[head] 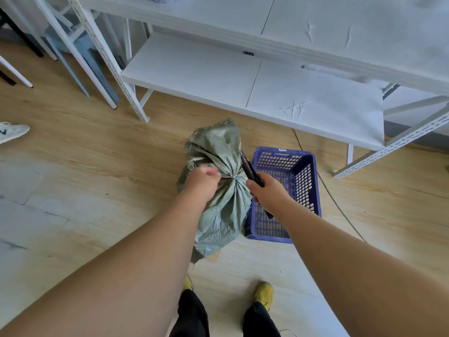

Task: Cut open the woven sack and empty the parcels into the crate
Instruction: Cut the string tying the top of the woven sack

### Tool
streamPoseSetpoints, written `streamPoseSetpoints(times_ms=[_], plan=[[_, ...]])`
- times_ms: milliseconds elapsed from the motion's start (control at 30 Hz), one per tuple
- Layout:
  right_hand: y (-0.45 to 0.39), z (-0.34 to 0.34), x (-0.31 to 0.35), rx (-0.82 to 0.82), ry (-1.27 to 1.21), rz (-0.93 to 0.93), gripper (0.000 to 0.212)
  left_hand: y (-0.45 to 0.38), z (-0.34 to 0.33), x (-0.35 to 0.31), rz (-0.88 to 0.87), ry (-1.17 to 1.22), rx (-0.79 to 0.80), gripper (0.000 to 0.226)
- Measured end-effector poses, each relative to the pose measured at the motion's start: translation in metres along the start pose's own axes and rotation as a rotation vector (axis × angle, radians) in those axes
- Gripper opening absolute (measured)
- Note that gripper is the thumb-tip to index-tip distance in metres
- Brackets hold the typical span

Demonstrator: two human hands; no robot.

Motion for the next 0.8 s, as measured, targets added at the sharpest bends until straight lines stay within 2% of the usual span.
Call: streamPoseSetpoints(times_ms=[200,433,667,800], plan=[[-0.045,-0.034,-0.029,-0.048,-0.024,-0.096,0.044,-0.037,-0.001,0.035,-0.008,-0.133,0.086,0.028],[-0.117,-0.067,-0.073,-0.058,-0.058,-0.124,0.043,-0.093,-0.052,0.073,-0.055,-0.211,0.085,0.033],[-0.204,-0.098,-0.135,-0.116,-0.059,-0.149,0.038,-0.161,-0.113,0.128,-0.175,-0.312,-0.037,0.038],[-0.256,-0.101,-0.163,-0.215,-0.028,-0.155,0.033,-0.208,-0.142,0.159,-0.243,-0.392,-0.081,0.033]])
Point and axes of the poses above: each hand's wrist, its own y-axis away from the middle knuckle, its own z-axis out of the back of the hand, x = y × z, the point moved 9 cm from there along -y, towards the middle knuckle, and after that the axes turned 10 degrees about -z, right-handed, at the moved point
